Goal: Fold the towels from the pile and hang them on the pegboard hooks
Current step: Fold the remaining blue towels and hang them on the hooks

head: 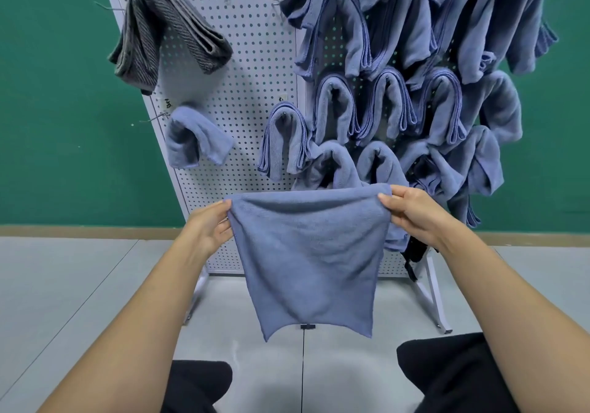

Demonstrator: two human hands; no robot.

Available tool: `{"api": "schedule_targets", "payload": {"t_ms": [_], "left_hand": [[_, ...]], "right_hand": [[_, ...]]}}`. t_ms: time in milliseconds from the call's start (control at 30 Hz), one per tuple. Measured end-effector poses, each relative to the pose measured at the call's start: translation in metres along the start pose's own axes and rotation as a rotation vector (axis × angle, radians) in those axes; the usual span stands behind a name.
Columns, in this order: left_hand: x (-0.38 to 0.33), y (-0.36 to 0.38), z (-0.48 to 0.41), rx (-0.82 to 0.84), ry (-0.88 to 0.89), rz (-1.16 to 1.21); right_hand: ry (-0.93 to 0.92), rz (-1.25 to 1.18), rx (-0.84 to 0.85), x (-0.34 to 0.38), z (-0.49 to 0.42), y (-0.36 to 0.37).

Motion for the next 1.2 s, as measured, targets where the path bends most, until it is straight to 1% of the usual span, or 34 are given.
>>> {"api": "schedule_targets", "payload": {"t_ms": [67,200,267,333,500,600,633,700,833,900,1000,1100,1200], "left_hand": [[-0.001,-0.004,-0.002,-0.017,0.054,-0.067],[-0.005,-0.007,-0.002,-0.052,0.232,-0.281],[-0.006,-0.008,-0.001,-0.078,0.265,-0.318],[-0.007,-0.009,0.001,-0.093,0.262,-0.316],[-0.005,-0.009,0.005,-0.048,0.204,-0.27],[-0.004,-0.006,0.008,0.003,0.181,-0.265],[-0.004,-0.006,0.008,0.02,0.178,-0.267],[-0.004,-0.004,0.009,0.048,0.183,-0.287],[0.0,-0.006,0.006,0.063,0.217,-0.413],[0.0,-0.006,0.006,0.05,0.272,-0.491],[-0.004,-0.007,0.005,0.013,0.441,-0.667],[-0.008,-0.008,0.001,-0.029,0.601,-0.848],[-0.009,-0.01,-0.006,-0.05,0.669,-0.927]], "right_hand": [[-0.069,0.108,-0.093,0.003,0.001,-0.003],[-0.186,0.285,-0.289,0.005,-0.005,-0.014],[-0.18,0.285,-0.395,0.002,-0.009,-0.023],[-0.131,0.225,-0.442,-0.005,-0.012,-0.03],[-0.008,0.057,-0.39,-0.017,-0.014,-0.031],[-0.022,0.058,-0.311,-0.013,-0.014,-0.025],[-0.047,0.091,-0.265,-0.013,-0.014,-0.021],[-0.122,0.241,-0.195,-0.012,-0.014,-0.014],[-0.266,0.603,-0.166,-0.015,-0.014,-0.011],[-0.327,0.745,-0.165,-0.016,-0.014,-0.009],[-0.417,0.869,-0.212,-0.014,-0.017,-0.008],[-0.441,0.881,-0.287,-0.015,-0.021,-0.013],[-0.416,0.862,-0.326,-0.017,-0.024,-0.018]]}}
Point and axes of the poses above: each hand's wrist, its own z-axis away from the middle knuckle, its own y-axis out of the palm, x = y × z, the point moved 7 cm from there along -z, towards the middle knuckle, and after that the axes turned 15 degrees about -x, right-handed, at the moved point
